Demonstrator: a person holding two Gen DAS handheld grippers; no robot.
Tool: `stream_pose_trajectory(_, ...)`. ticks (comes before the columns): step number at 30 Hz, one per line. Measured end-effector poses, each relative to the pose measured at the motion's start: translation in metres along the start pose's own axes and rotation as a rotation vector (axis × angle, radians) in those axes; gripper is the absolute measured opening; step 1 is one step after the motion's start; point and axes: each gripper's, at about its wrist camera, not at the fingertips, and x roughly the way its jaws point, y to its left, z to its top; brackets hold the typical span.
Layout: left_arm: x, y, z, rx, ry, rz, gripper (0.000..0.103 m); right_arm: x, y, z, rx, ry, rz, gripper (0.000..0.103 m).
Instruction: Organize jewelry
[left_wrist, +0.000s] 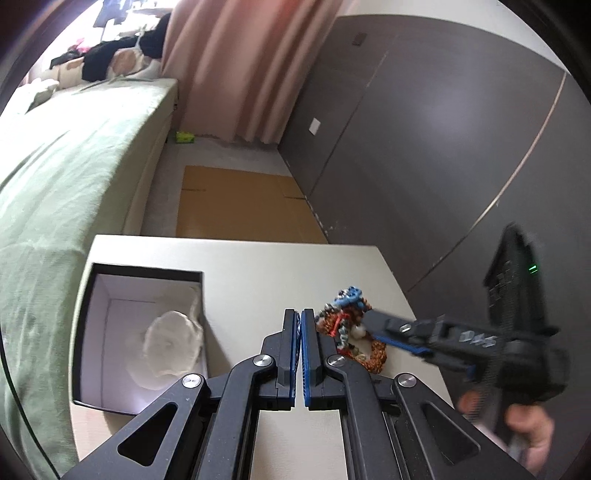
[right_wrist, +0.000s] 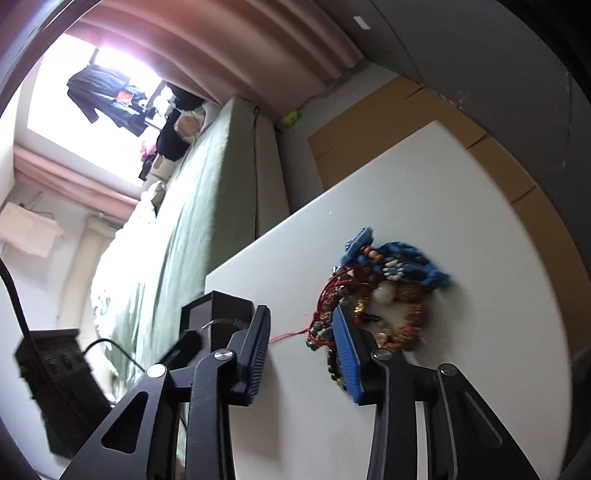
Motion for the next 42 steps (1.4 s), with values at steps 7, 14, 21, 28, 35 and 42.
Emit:
stream_pose_trajectory(7,-0.016,0.017,0.006,-0.039,-0.028,-0.007,0.002,0.032,-0.001,-0.003,0.002,0.047,-0.051,0.024)
stream_pose_trajectory(14,-0.029,0.037,0.010,-0.088,-0.055,0.005,0.001,0.042,0.005,0.000,-0.036,0.046,-0.142,0.024)
stream_pose_trajectory(21,-0.042,0.050,0.015,-0.122,-0.086,0.010,0.001,0.046,0.010,0.001,-0.060,0.037,-0.242,0.008)
stream_pose_trajectory(28,-0.056,0.067,0.015,-0.156,-0.107,0.019,0.001,0.007,0.021,0.000,-0.084,-0.048,-0.196,0.007)
stream_pose_trajectory(35,-0.054,0.076,0.013,-0.174,-0.086,0.026,0.002,-0.028,0.039,-0.007,-0.105,-0.120,-0.123,0.007)
stream_pose_trajectory(42,-0.035,0.082,0.015,-0.221,-0.037,-0.028,0.004,-0.040,0.064,-0.012,-0.153,-0.147,-0.054,0.007)
